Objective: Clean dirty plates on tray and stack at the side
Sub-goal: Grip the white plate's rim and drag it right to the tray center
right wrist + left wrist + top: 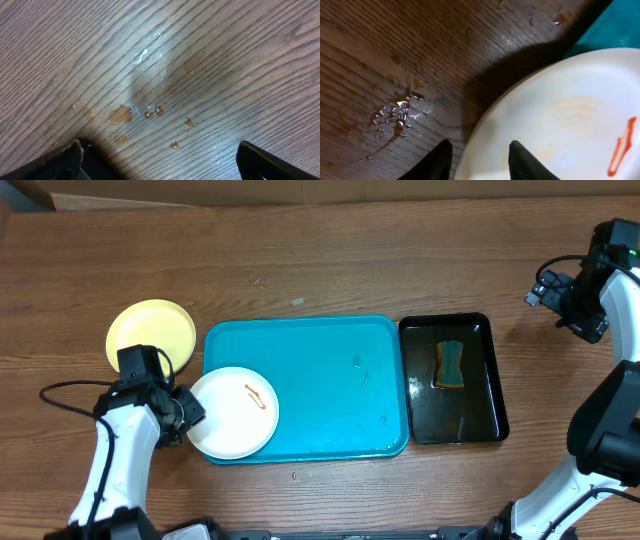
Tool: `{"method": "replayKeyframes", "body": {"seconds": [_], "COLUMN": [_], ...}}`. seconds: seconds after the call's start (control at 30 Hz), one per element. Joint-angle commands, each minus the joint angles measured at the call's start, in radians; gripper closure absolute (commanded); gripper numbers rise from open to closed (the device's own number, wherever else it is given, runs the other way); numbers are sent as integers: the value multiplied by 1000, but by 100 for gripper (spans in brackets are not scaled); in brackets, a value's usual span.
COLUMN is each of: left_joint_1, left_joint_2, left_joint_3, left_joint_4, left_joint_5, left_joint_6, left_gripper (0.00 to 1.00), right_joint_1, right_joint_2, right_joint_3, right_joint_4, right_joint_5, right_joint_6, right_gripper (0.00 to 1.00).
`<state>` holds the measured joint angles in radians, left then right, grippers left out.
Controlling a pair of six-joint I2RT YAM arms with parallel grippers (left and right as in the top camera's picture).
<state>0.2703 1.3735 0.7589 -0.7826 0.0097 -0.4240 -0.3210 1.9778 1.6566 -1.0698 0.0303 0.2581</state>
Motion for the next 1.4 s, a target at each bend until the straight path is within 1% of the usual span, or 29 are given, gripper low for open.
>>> {"method": "replayKeyframes", "body": {"seconds": [0.0,0.03,0.1,0.2,0.23,0.27,0.3,0.33,0.4,0.47,0.53,0.57,0.77,0.87,1.07,1.17,1.27,1.37], "left_joint_1": [5,5,5,5,5,5,5,5,4,4,-12,-26,-166,-284,-490,-570,-636,-673], "left_joint_2": [61,76,99,103,103,103,103,103,103,103,103,103,104,104,124,151,182,233], "left_joint_3": [-7,-7,-6,-6,-4,-2,0,3,11,16,18,18,55,113,288,345,353,353], "left_joint_4": [5,5,4,0,-3,-6,-9,-13,-13,-8,20,26,68,72,46,61,77,92], "left_joint_5": [-19,-19,-19,-14,-9,-5,22,51,134,270,401,404,396,323,196,130,50,31], "left_joint_6": [-10,-10,-10,-10,-10,-10,-6,3,48,108,137,137,117,51,-12,-30,-56,-56], "left_gripper": [62,62,67,75,80,83,92,96,96,96,96,96,96,96,96,96,96,96], "right_joint_1": [-1,-1,-1,-1,-1,-1,-1,-1,-1,-1,-1,-1,-1,-1,-1,-1,-1,-1], "right_joint_2": [-20,-20,-20,-20,-20,-20,-20,-20,-20,-20,-20,-20,-20,-20,-20,-20,-20,-20], "right_joint_3": [5,5,5,5,5,5,5,5,5,5,5,5,5,5,5,5,5,5], "right_joint_4": [3,3,3,3,3,3,3,3,3,3,3,3,3,3,3,3,3,3], "right_joint_5": [6,6,6,6,6,6,6,6,6,6,6,6,6,6,6,6,6,6], "right_joint_6": [4,4,4,4,4,4,4,4,4,4,4,4,4,4,4,4,4,4], "right_gripper": [0,0,0,0,0,0,0,0,0,0,0,0,0,0,0,0,0,0]}}
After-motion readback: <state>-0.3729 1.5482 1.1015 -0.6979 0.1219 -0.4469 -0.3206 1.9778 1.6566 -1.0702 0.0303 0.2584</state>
